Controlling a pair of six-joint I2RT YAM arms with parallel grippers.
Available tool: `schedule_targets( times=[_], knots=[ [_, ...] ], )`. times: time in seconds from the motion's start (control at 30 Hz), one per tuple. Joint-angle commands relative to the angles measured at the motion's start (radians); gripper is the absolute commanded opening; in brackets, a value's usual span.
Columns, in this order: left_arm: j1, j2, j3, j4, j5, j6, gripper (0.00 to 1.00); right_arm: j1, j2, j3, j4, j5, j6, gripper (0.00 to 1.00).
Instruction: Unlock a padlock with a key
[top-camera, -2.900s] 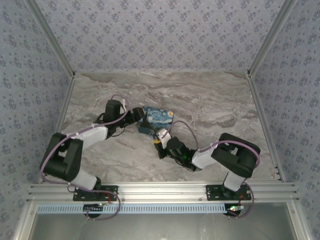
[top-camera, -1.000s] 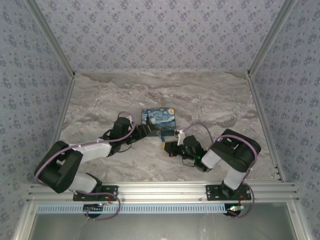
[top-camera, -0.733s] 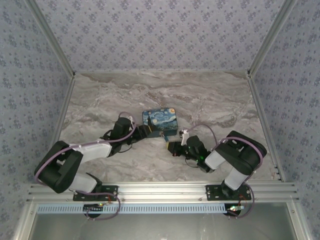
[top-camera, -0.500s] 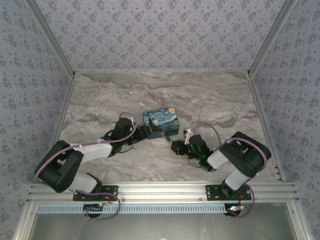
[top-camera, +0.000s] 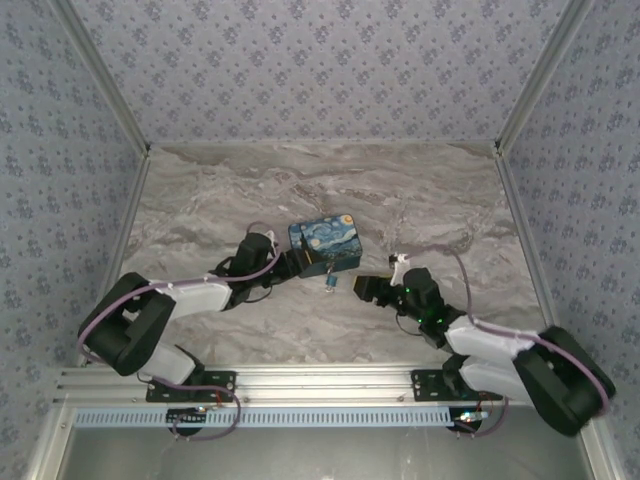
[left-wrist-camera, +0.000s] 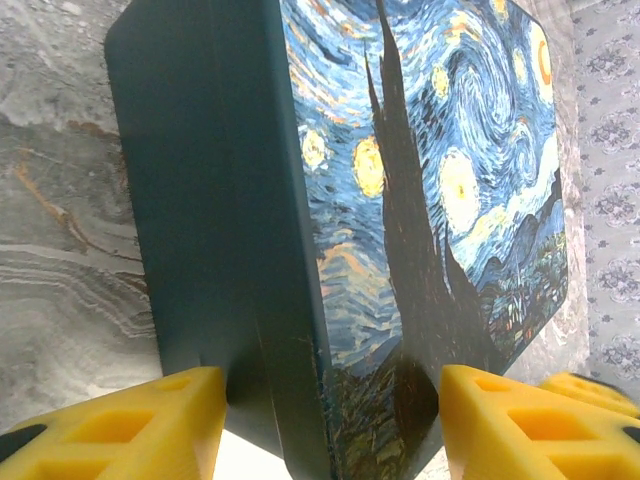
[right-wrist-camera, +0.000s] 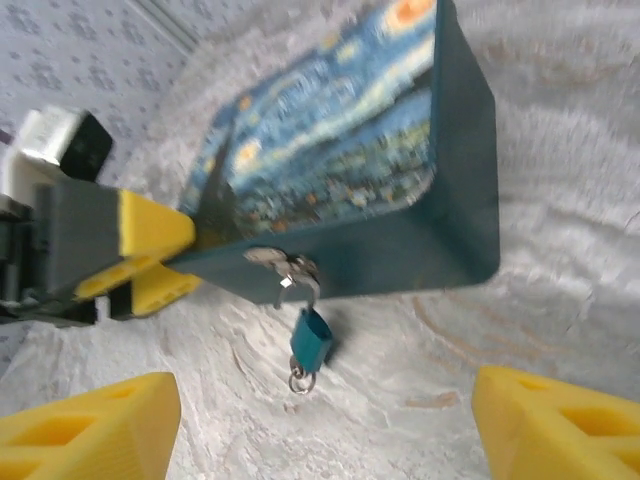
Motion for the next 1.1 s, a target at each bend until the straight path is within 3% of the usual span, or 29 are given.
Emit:
schedule_targets(
  times=[0.0, 0.17, 0.33, 0.7, 0.93, 1.07],
  knots=[
    [-0.029, 0.038, 0.026, -0.022, -0.009, -0.007, 0.57, -0.049, -0.103, -0.021, -0.163, -0.07, -0.046, 0.85],
    [-0.063, 0.073, 0.056, -0.011, -0.012, -0.016, 0.57, -0.092, -0.151, -0.027, -0.217, -0.164, -0.021, 0.91],
    [-0.074, 0.08, 0.064, -0.006, -0.017, -0.019, 0.58, -0.101, -0.112, -0.016, -0.186, -0.18, -0.019, 0.94],
    [-0.036, -0.059, 0.083, -0.17, -0.09, 0.054, 0.7, -0.078, 0.103, 0.019, 0.093, -0.266, -0.017, 0.95],
    [0.061, -0.026, 0.138, -0.168, 0.038, 0.082, 0.71, -0.032, 0.285, 0.065, 0.272, -0.237, -0.016, 0.94],
    [0.065, 0.025, 0.179, -0.151, 0.08, 0.098, 0.71, -0.013, 0.422, 0.099, 0.372, -0.237, 0.011, 0.9]
  ],
)
